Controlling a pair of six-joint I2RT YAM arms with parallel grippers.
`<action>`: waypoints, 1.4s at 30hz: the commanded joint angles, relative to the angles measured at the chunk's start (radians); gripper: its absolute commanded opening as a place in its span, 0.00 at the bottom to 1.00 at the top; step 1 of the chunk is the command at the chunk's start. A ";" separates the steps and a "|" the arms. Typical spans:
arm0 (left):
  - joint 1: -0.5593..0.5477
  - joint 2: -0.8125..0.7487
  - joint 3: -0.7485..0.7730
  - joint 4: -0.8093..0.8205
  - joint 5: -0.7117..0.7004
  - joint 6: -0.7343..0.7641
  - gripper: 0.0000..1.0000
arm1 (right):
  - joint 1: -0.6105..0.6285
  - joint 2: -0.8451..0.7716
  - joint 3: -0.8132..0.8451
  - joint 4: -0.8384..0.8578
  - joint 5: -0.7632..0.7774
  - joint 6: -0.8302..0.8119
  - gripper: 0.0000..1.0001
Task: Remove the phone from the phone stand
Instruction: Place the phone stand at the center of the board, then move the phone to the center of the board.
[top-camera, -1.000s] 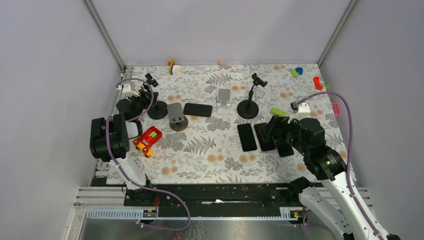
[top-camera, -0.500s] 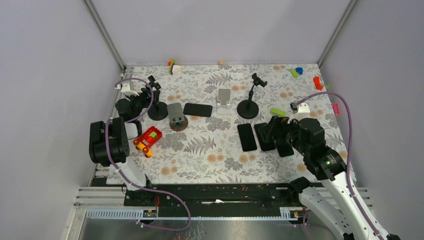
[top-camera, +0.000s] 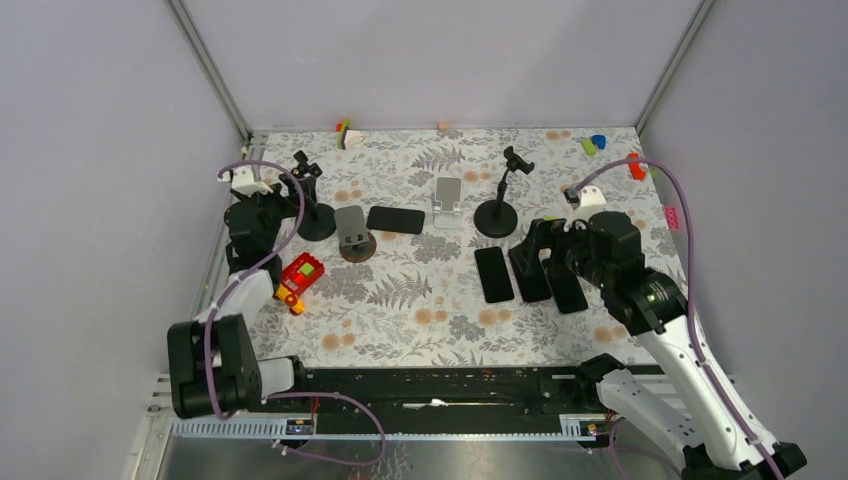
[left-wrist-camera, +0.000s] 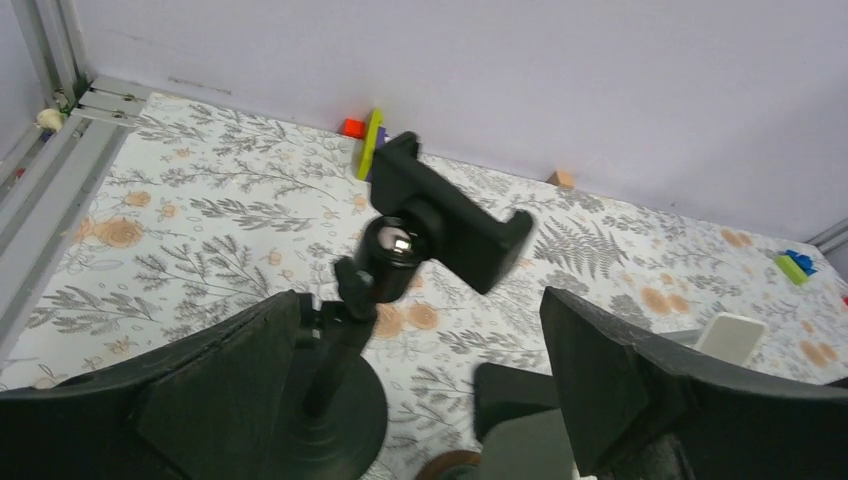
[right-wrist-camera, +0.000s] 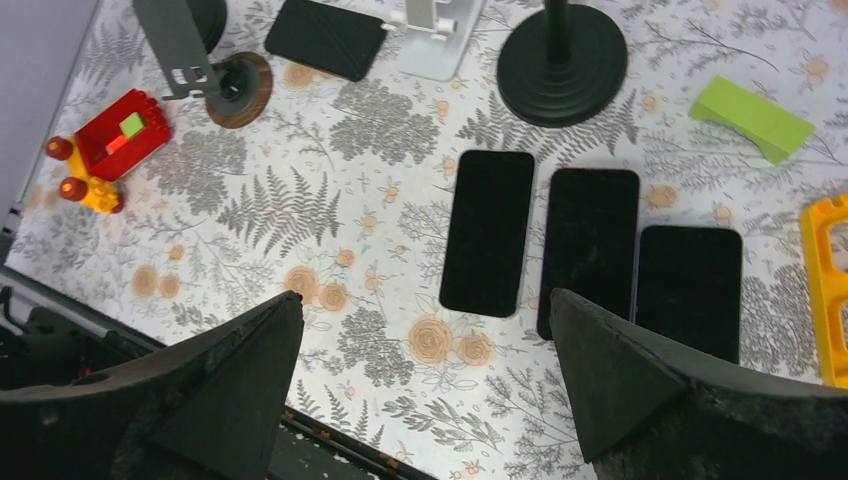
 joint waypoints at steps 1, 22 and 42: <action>-0.075 -0.143 -0.014 -0.185 -0.136 0.008 0.99 | -0.001 0.079 0.120 -0.006 -0.107 -0.040 0.99; -0.094 -0.475 0.175 -1.181 -0.153 -0.111 0.99 | 0.169 0.895 0.789 -0.177 -0.367 -0.309 1.00; -0.095 -0.591 0.115 -1.232 -0.110 -0.082 0.99 | 0.212 1.741 1.644 -0.337 -0.272 -0.589 1.00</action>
